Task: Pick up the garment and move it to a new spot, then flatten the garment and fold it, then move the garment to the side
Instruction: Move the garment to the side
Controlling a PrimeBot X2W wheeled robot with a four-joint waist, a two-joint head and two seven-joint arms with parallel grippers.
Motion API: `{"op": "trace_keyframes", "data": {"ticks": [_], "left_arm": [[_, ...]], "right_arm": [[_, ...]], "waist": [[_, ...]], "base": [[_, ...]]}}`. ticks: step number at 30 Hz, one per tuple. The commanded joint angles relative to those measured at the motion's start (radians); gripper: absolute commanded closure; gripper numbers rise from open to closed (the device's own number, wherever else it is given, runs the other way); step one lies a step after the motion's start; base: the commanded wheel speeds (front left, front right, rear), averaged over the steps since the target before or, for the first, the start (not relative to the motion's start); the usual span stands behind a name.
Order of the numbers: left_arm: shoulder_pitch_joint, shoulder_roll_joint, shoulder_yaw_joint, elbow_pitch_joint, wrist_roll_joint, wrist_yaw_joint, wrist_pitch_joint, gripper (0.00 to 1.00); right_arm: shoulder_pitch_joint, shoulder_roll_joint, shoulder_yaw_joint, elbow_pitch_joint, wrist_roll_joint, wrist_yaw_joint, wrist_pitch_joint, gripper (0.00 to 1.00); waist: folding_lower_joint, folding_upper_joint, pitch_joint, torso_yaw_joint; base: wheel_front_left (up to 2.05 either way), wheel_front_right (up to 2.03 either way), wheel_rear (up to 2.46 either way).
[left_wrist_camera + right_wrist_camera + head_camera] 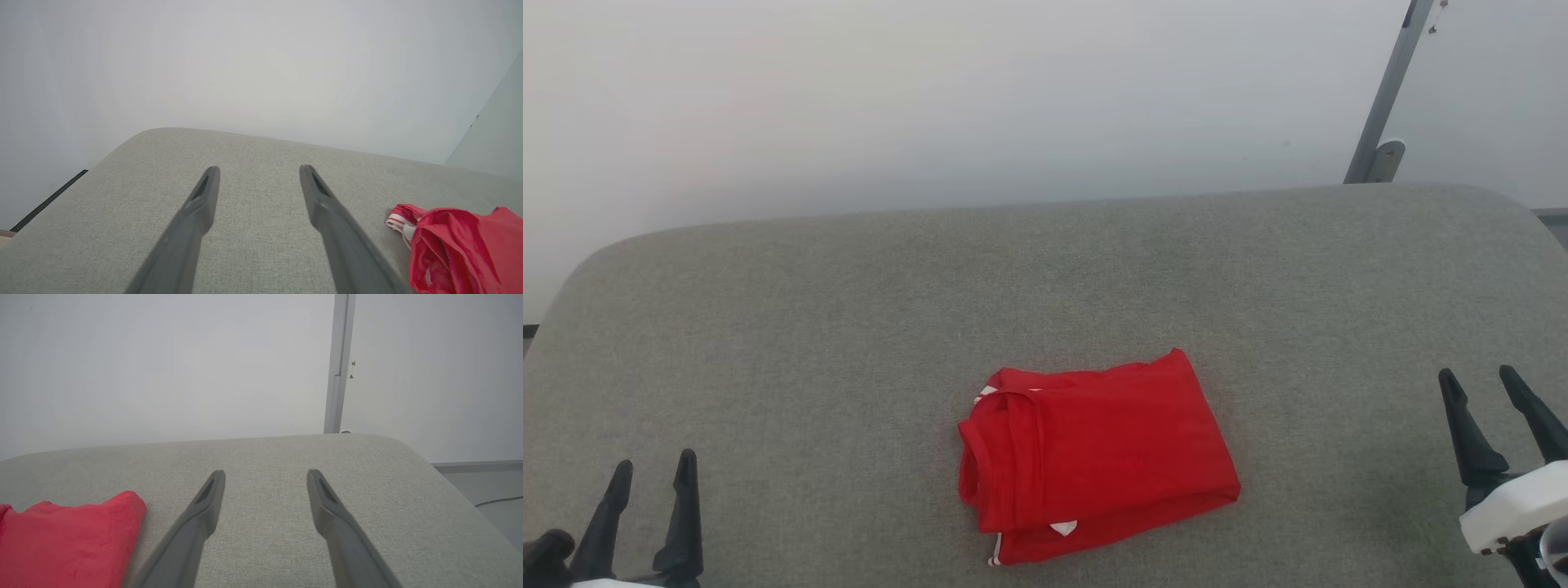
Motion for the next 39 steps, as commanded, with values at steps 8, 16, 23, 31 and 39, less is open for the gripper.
{"op": "trace_keyframes", "data": {"ticks": [8, 16, 23, 31, 39], "left_arm": [[-0.006, -0.004, -0.004, -0.002, -0.006, -0.003, -0.004, 0.0], [-0.005, -0.005, -0.018, -0.002, -0.017, -0.003, -0.004, 0.0], [-0.006, -0.007, -0.037, 0.006, -0.019, -0.003, -0.004, 0.0], [-0.011, -0.016, -0.058, 0.009, -0.021, -0.003, -0.004, 0.0], [-0.039, -0.031, -0.08, 0.013, -0.019, -0.003, -0.004, 0.0]], "right_arm": [[0.009, 0.014, 0.016, -0.002, 0.002, 0.0, 0.003, 0.0], [-0.027, 0.002, 0.124, -0.011, 0.051, 0.0, 0.071, 0.0], [-0.098, -0.014, 0.256, 0.008, 0.107, 0.0, 0.158, 0.0], [-0.17, -0.026, 0.366, 0.074, 0.163, 0.0, 0.311, 0.0], [-0.256, -0.056, 0.417, 0.128, 0.213, 0.0, 0.53, 0.0]], "waist": [[0.0, -0.0001, 0.001, 0.016], [0.0, -0.0001, 0.004, 0.067], [0.0, -0.0001, 0.016, 0.134], [0.0, -0.0001, 0.044, 0.209], [0.0, -0.0001, 0.095, 0.26]], "base": [[0.0, 0.0, 0.0], [0.0, 0.0, 0.0], [0.0, 0.0, 0.0], [0.0, 0.0, 0.0], [0.0, 0.0, 0.0]]}}
